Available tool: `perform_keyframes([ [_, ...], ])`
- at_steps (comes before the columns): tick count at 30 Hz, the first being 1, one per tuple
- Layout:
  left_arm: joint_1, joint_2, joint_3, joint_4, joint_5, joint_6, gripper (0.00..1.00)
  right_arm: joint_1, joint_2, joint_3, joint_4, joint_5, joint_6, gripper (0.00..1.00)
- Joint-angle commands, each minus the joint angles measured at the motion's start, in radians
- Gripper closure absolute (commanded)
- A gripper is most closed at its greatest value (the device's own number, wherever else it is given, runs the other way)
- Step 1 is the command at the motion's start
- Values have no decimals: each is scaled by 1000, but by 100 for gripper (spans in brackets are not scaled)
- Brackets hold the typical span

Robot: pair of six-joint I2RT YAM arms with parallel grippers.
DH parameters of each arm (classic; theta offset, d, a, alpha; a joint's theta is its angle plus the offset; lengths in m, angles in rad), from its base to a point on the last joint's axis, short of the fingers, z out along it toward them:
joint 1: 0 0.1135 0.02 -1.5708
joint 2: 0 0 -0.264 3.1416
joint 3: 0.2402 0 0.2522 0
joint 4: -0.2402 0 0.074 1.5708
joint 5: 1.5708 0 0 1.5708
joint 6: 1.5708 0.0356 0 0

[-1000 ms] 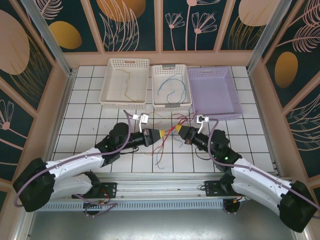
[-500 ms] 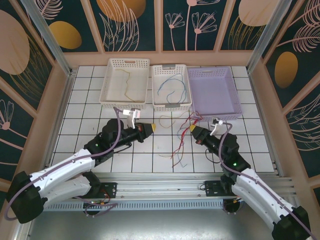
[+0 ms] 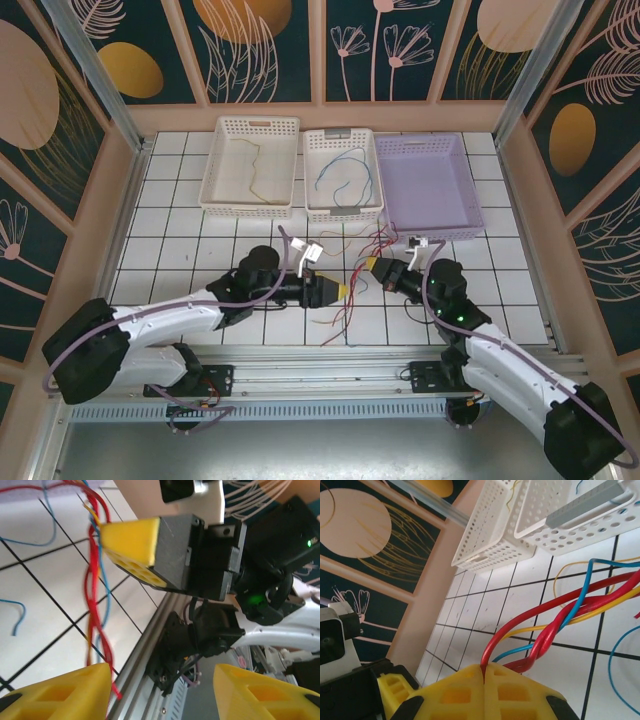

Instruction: Untangle the cables

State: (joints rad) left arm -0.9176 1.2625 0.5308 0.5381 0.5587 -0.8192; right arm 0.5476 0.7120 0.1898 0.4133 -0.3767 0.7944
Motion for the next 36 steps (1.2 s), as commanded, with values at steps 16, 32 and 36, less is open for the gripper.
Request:
perform_keyframes([
  [16,-19,62,86,-140,-73,168,47,67,2,81,65,-37,-50,100],
  [32,-18,16,72,-159,-146,208,41,68,-5,101,34,-71,-64,100],
  [36,-20,30,70,-173,-188,218,42,72,-9,109,24,-85,-71,100],
])
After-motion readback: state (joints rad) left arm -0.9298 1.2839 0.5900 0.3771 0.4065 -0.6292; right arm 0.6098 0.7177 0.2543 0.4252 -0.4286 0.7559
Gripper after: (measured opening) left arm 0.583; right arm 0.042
